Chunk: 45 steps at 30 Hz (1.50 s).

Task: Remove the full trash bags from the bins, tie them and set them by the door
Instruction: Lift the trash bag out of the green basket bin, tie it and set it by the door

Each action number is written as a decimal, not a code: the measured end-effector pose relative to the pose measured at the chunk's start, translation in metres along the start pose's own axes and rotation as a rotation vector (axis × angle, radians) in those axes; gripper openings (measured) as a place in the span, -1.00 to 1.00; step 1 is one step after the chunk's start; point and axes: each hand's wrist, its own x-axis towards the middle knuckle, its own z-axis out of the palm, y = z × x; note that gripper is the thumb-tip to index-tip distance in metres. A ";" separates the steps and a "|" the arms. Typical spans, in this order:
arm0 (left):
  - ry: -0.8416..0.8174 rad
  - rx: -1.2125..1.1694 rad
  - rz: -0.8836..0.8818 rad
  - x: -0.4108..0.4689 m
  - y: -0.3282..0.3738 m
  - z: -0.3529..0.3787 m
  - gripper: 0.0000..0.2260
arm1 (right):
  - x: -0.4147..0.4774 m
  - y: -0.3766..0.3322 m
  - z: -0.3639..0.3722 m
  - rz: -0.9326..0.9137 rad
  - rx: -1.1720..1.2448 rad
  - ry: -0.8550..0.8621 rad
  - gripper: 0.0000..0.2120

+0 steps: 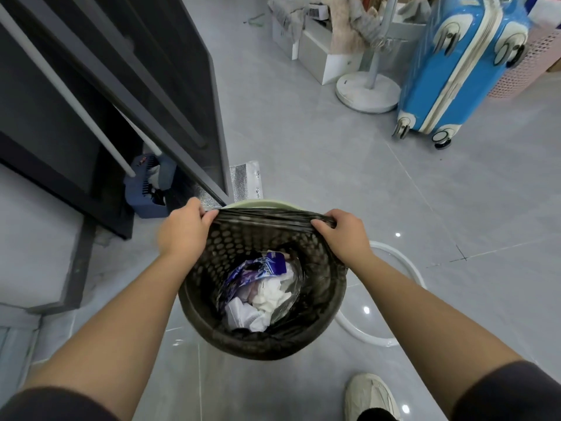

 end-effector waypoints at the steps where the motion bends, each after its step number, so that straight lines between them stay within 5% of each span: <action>1: 0.015 0.039 0.016 -0.001 0.005 -0.001 -0.69 | -0.001 0.001 -0.001 0.001 -0.010 0.025 -0.74; 8: 0.130 0.083 0.142 -0.012 -0.010 0.004 -0.71 | -0.014 -0.004 0.009 0.069 -0.161 -0.103 -0.48; 15: 0.150 -0.003 0.116 -0.008 -0.001 0.002 -0.73 | -0.015 -0.009 0.013 0.196 0.006 0.061 -0.49; 20: -0.060 0.083 0.238 -0.005 -0.027 -0.010 -0.86 | -0.015 -0.008 0.000 0.161 -0.082 -0.021 -0.58; 23: -0.039 0.011 0.287 -0.012 -0.033 -0.022 -0.90 | -0.020 -0.007 -0.013 0.114 -0.136 -0.100 -0.48; 25: -0.068 -0.047 0.317 -0.017 -0.031 -0.032 -0.83 | -0.024 -0.009 -0.023 0.055 -0.154 -0.157 -0.44; 28: -0.322 -0.003 0.398 -0.028 -0.034 -0.046 -0.63 | -0.026 -0.011 -0.043 -0.033 -0.147 -0.296 -0.41; 31: -0.356 0.173 0.419 -0.031 -0.043 -0.051 -0.64 | -0.027 -0.012 -0.055 -0.042 -0.215 -0.404 -0.56; 34: -0.174 0.305 0.275 -0.031 -0.042 -0.051 -0.84 | -0.025 -0.009 -0.053 -0.022 -0.325 -0.316 -0.88; 36: -0.087 0.311 0.158 -0.031 -0.039 -0.048 -0.93 | -0.024 -0.010 -0.049 0.014 -0.293 -0.250 -0.85; 42: -0.078 -0.184 -0.338 -0.033 -0.038 -0.040 -0.78 | -0.026 -0.012 -0.043 0.261 0.240 -0.147 -0.78; 45: -0.133 -0.350 -0.444 -0.037 -0.039 -0.039 -0.68 | -0.028 -0.017 -0.046 0.391 0.445 -0.190 -0.82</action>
